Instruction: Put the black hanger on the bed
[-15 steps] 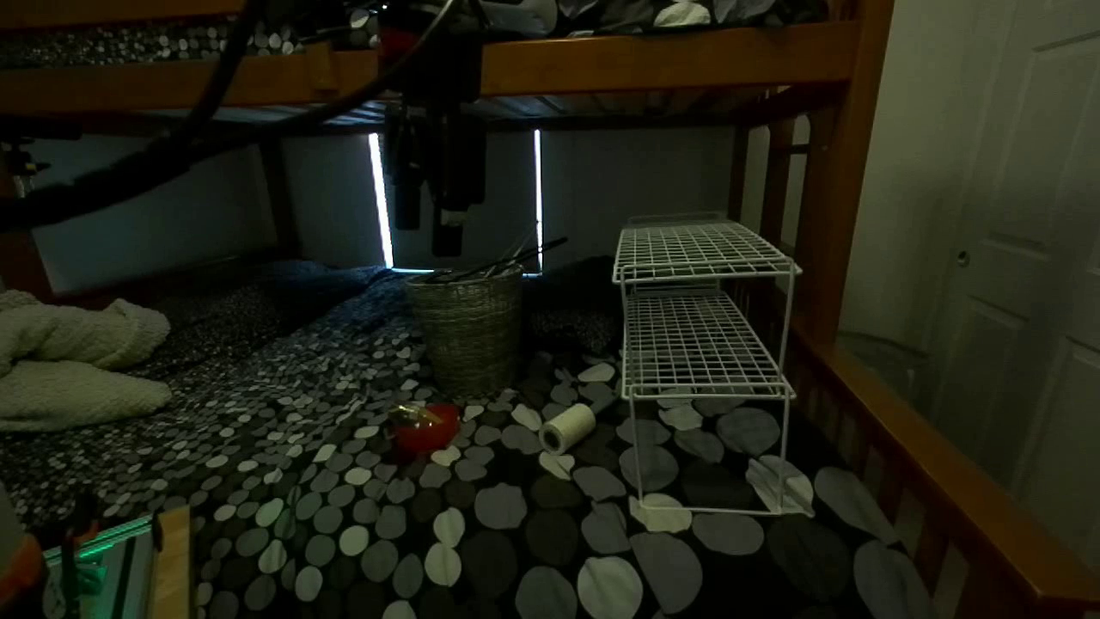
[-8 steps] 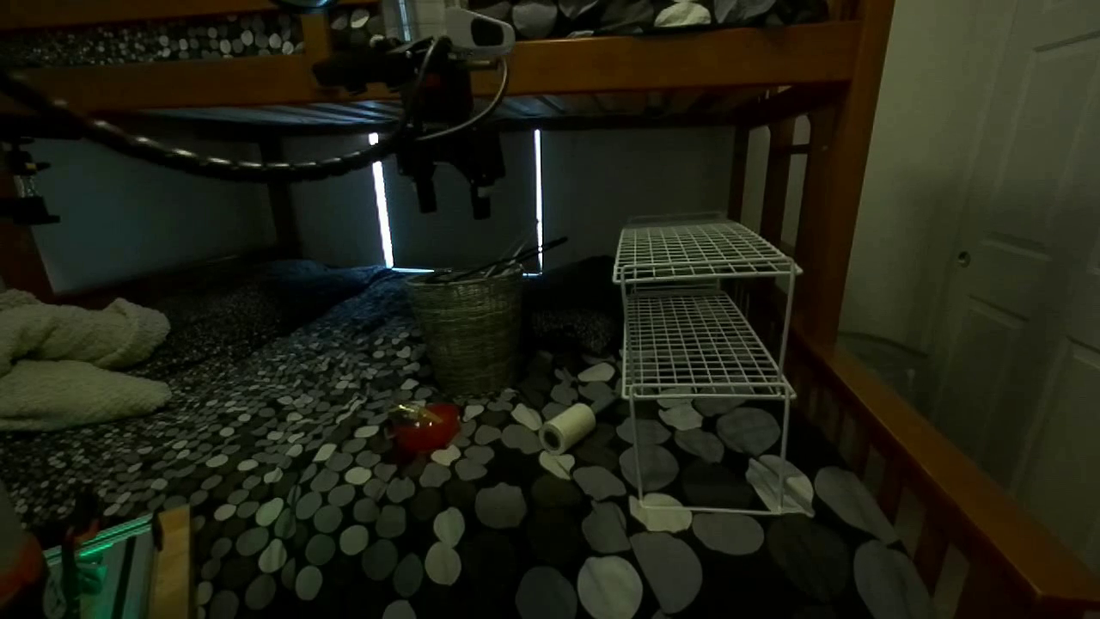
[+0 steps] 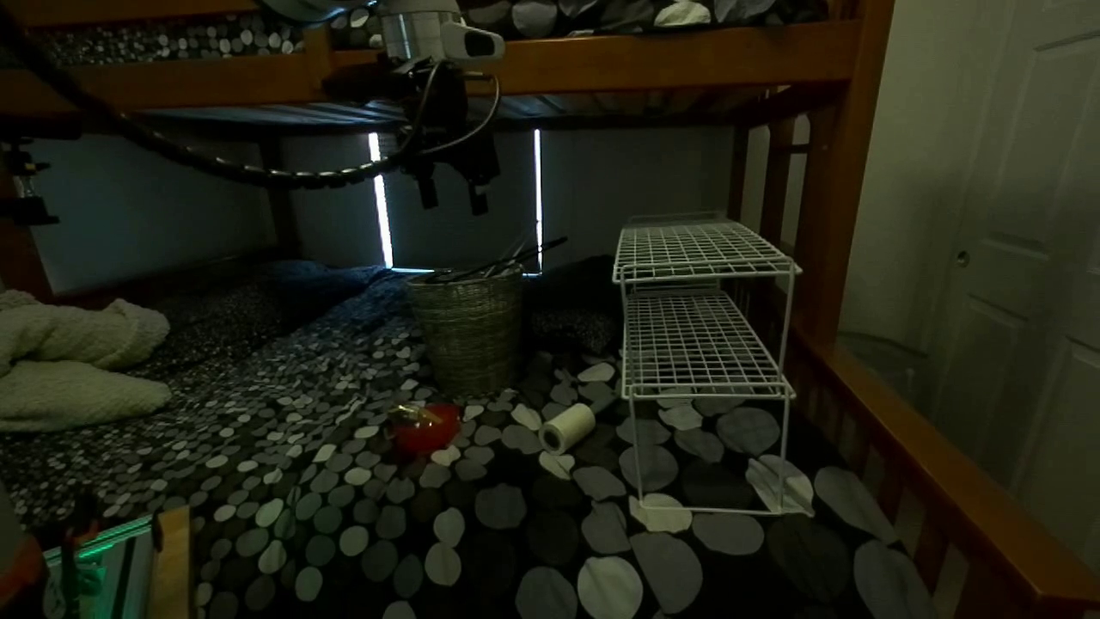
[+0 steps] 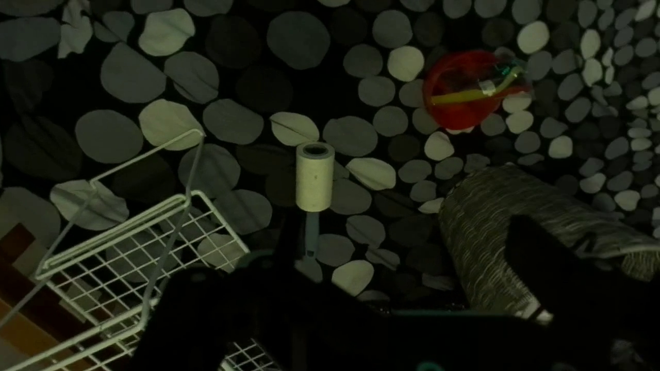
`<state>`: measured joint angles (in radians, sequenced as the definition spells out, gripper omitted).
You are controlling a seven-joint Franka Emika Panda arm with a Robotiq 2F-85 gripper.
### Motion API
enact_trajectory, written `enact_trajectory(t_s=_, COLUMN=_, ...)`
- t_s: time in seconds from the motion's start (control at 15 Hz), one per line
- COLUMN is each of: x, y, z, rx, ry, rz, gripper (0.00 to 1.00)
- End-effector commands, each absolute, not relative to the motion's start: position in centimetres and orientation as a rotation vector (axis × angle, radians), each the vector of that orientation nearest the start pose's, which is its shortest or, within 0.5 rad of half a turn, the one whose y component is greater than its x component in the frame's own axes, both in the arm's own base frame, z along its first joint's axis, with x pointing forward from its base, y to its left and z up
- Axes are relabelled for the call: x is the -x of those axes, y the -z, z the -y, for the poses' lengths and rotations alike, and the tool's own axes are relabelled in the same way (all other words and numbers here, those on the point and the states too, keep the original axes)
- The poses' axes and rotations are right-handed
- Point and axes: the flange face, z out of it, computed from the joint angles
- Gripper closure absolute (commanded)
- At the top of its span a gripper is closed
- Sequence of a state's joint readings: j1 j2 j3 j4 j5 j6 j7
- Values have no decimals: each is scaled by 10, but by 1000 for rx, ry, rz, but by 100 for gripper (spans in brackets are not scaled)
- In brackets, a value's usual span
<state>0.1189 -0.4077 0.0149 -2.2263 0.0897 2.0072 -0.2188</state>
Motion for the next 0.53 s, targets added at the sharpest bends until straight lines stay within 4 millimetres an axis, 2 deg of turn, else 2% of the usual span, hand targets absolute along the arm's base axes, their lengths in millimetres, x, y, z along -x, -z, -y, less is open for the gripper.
enact_trajectory(t_s=0.0, x=-466, y=-528, z=-64, rx=2870, ry=336, rz=316, gripper=0)
enact_trajectory(t_s=0.2, x=-489, y=-476, z=-50, rx=2742, ry=349, rz=170, gripper=0)
enact_trajectory(t_s=0.27, x=-498, y=-457, z=-52, rx=2697, ry=342, rz=127, gripper=0)
enact_trajectory(t_s=0.4, x=-523, y=-427, z=-69, rx=2590, ry=320, rz=86, gripper=0)
enact_trajectory(t_s=0.47, x=-532, y=-419, z=-84, rx=2531, ry=302, rz=76, gripper=0)
